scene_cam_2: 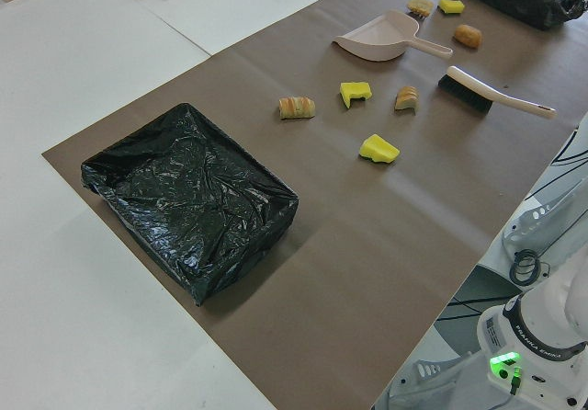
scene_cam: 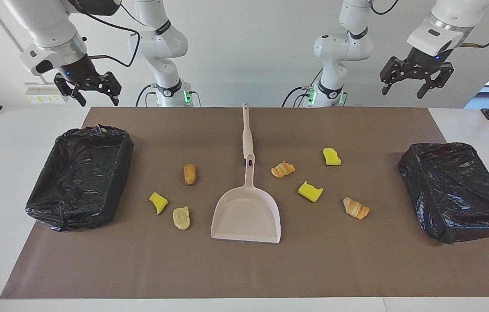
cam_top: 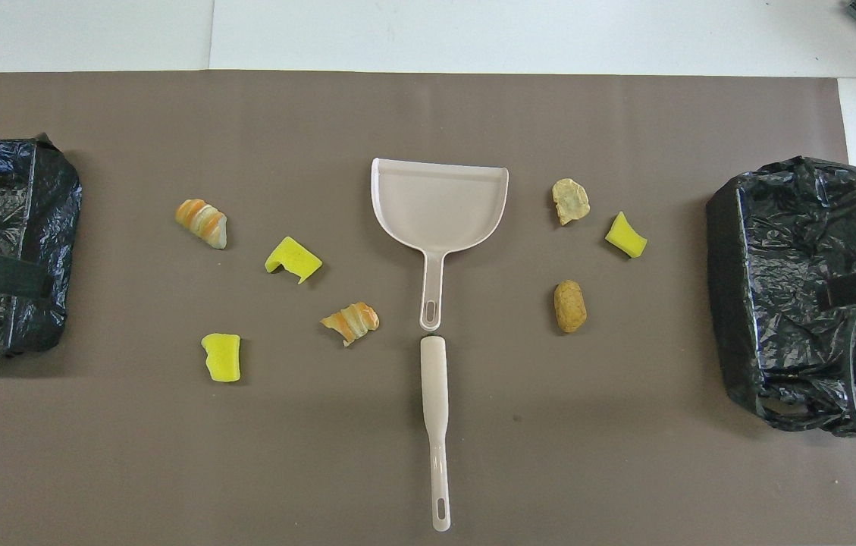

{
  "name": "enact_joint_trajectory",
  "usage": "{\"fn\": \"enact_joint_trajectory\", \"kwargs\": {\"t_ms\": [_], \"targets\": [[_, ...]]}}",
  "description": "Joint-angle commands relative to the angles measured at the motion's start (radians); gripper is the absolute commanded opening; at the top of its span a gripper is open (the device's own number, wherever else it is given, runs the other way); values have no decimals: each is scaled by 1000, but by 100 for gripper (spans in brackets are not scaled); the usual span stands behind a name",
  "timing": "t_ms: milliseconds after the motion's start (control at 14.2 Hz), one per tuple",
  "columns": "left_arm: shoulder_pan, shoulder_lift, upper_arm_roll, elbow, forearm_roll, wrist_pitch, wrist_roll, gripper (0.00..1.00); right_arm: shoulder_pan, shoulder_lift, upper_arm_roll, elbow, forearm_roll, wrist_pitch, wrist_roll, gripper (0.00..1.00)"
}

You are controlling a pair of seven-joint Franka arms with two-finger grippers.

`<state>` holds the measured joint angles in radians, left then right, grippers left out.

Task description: Sweep and dump trash in bin

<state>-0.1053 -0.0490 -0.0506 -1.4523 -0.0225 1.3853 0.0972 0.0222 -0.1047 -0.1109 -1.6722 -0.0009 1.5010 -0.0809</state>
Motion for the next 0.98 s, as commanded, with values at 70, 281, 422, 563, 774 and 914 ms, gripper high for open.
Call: {"fn": "enact_joint_trajectory", "kwargs": {"t_ms": [70,281,422,563,774,914], "targets": [[-16,-67,-92,-91,-62,34,-34,100,-7,-33,4,-46,-13,22,-20,100],[-7,-161,-239,-254,-63,125,-147,100,-7,-33,4,-46,-13,16,-20,100],[-4,-190,-352,-360,-73,194,-259,100,-8,-29,2,-31,-4,1,-27,100],[-5,-195,-420,-430,-108,263,-370,100,-5,-52,5,-44,-25,-41,-23,100],[-5,-195,-546,-554,-137,409,-500,100,-1,-43,5,-43,-68,-45,-37,100],[-10,-184,-610,-617,-137,490,-604,100,-1,-18,5,-50,-71,-45,-37,100]]}}
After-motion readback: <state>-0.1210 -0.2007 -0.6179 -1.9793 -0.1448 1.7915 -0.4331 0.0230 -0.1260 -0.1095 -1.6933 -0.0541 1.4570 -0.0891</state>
